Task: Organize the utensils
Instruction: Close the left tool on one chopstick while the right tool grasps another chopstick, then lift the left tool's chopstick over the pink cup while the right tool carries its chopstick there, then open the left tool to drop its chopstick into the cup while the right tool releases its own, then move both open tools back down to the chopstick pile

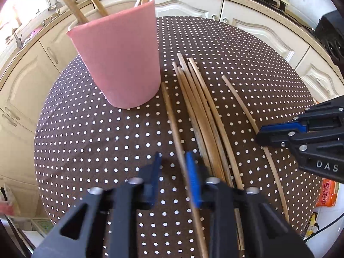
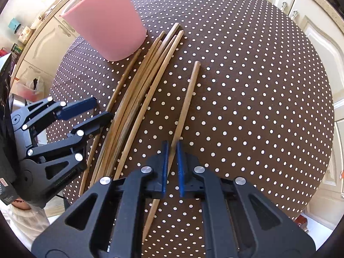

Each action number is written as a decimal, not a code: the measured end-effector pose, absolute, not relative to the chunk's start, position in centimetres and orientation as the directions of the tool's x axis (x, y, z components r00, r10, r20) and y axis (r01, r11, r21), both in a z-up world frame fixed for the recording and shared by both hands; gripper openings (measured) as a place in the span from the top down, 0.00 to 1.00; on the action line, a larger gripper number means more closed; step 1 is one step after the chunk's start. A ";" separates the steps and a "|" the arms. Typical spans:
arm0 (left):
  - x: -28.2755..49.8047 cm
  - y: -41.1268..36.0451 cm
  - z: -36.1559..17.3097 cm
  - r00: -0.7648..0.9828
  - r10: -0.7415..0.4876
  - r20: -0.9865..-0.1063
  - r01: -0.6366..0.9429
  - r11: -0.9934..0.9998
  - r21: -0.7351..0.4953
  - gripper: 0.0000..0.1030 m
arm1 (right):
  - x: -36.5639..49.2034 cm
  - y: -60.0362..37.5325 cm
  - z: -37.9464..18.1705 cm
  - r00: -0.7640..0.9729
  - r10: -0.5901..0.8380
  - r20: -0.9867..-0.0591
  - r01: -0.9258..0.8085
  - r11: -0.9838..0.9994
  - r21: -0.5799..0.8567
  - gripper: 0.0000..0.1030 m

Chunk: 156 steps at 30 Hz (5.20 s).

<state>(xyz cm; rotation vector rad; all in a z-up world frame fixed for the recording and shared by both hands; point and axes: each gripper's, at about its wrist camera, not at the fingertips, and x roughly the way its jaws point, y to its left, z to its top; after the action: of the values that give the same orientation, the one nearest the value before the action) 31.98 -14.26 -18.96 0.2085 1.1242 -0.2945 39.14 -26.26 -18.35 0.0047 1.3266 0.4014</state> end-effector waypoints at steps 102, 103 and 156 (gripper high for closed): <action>30.6 -2.9 -3.3 0.901 -0.402 -0.164 0.344 0.891 -0.295 0.95 | 35.3 -22.5 -1.9 0.835 0.531 -0.146 -0.486 0.835 0.258 0.94; 31.0 -2.9 -3.2 0.905 -0.399 -0.149 0.344 0.891 -0.297 0.95 | 35.9 -22.0 -1.8 0.838 0.531 -0.128 -0.488 0.833 0.261 0.94; 26.5 -2.9 -6.8 0.947 -0.214 -0.241 0.189 0.974 -0.122 0.61 | 32.8 -21.3 -7.3 0.840 0.481 -0.250 -0.432 0.872 0.230 0.68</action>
<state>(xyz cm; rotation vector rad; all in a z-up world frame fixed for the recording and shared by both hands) 26.48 -2.93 -6.81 -0.0983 0.2559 -0.2055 32.84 -21.25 -7.26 0.1672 0.3070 0.4849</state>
